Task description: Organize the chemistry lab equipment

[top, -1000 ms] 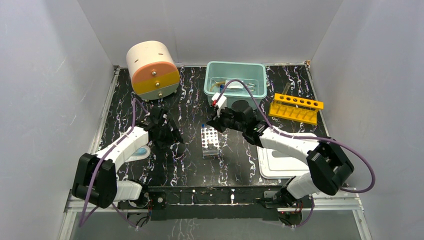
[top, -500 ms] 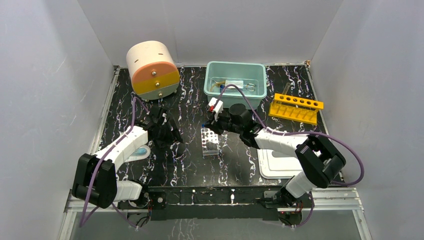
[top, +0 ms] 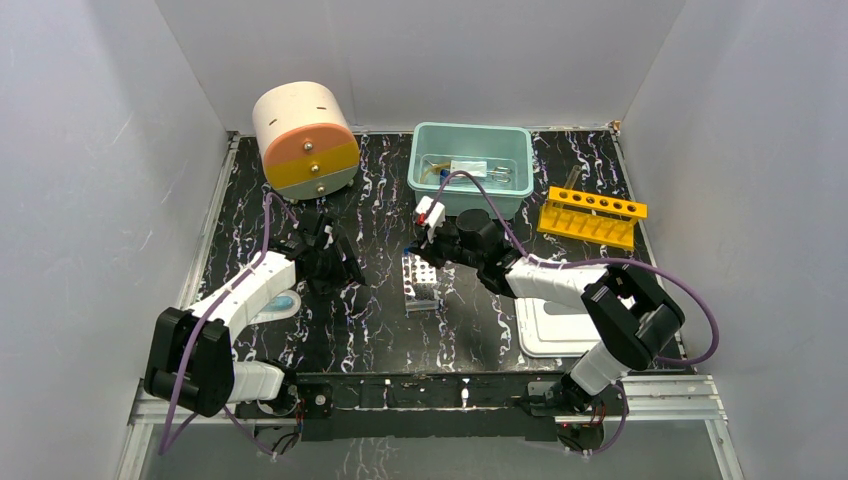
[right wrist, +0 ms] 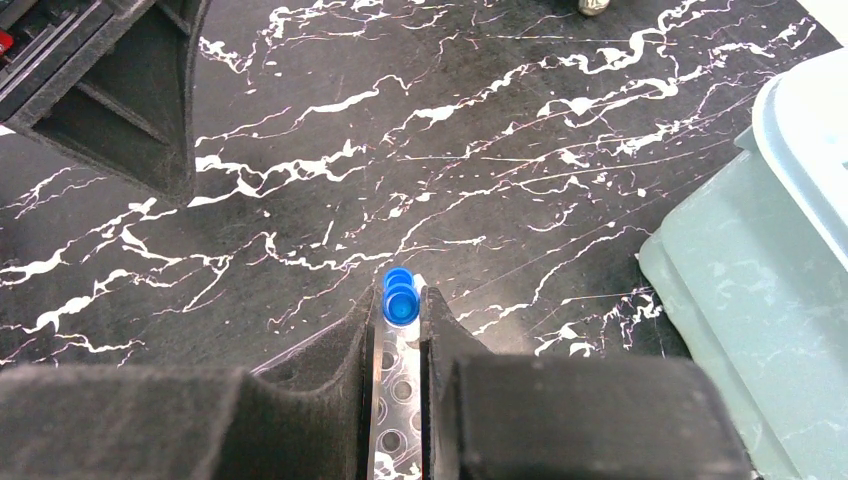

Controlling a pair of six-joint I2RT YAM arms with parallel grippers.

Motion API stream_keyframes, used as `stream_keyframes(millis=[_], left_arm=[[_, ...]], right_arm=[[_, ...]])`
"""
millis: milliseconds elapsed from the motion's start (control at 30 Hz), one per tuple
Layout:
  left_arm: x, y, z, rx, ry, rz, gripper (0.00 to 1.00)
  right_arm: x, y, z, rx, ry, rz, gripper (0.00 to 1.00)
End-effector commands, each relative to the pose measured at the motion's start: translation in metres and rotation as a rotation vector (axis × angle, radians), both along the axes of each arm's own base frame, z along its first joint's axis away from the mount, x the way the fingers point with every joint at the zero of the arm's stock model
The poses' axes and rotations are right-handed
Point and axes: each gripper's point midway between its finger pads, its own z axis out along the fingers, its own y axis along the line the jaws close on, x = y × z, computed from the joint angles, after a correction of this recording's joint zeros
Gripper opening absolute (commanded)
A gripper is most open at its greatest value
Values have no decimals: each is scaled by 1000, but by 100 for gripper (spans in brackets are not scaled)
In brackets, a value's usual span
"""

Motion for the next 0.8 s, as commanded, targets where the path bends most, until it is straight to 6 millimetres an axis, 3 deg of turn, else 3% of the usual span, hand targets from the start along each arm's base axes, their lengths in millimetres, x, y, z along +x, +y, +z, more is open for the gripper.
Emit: stream_keyframes(millis=[0, 767], left_arm=[[7, -1, 11, -9, -29, -6, 71], [8, 0, 15, -8, -43, -9, 70]], right_arm=[[8, 2, 7, 22, -62, -18, 16], [9, 3, -25, -39, -17, -6, 20]])
